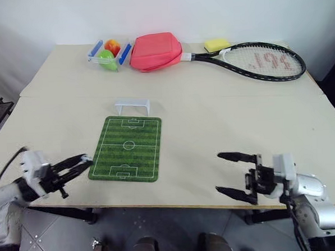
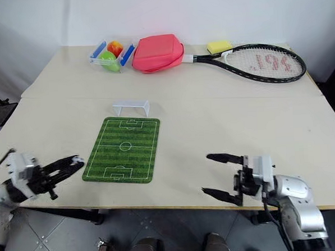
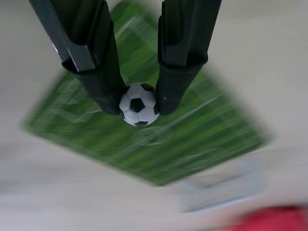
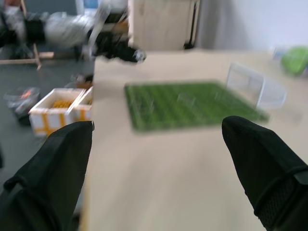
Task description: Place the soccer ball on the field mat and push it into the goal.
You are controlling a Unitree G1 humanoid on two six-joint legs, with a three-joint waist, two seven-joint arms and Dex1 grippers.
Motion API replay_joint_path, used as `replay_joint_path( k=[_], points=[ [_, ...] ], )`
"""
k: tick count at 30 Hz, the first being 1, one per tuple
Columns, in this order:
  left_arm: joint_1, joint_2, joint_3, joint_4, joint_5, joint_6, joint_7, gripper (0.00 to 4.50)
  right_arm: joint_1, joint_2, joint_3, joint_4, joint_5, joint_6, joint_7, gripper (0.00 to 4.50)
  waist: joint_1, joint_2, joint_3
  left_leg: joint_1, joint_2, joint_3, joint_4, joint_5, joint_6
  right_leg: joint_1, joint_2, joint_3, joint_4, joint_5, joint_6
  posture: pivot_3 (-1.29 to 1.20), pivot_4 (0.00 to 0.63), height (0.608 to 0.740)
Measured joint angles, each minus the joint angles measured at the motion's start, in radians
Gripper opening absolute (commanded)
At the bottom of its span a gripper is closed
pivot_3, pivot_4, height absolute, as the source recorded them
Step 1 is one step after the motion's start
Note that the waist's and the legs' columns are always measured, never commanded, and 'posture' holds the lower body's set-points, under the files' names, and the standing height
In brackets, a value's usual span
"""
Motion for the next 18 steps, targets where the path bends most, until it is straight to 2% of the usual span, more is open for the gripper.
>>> replay_joint_path(
  k=[4, 9, 18],
  points=[
    [-0.109, -0.002, -0.141, 0.075, 0.080, -0.030, -0.074, 0.82, 0.023, -0.005, -0.021, 0.050, -0.003, -0.053, 0.051, 4.50, -0.019, 0.000, 0.000, 0.002, 0.001, 0.003, -0.001, 0.000, 0.000, 0.000, 0.001, 0.003, 0.000, 0.000, 0.000, 0.00, 0.150, 0.740],
    [-0.196, -0.040, -0.219, 0.222, 0.161, -0.119, -0.108, 0.82, 0.059, -0.002, -0.023, 0.039, -0.007, -0.079, 0.043, 4.50, -0.022, 0.000, 0.000, 0.002, 0.002, 0.004, 0.000, 0.000, 0.000, 0.000, 0.001, 0.003, 0.001, 0.000, 0.000, 0.00, 0.150, 0.740],
    [-0.229, -0.050, -0.235, 0.303, 0.192, -0.177, -0.154, 0.82, 0.088, 0.010, -0.016, -0.050, -0.017, -0.086, -0.039, 4.50, -0.021, 0.000, 0.000, 0.002, 0.002, 0.004, 0.001, 0.000, 0.000, 0.000, 0.001, 0.004, 0.001, 0.000, 0.001, 0.00, 0.150, 0.740]
  ],
)
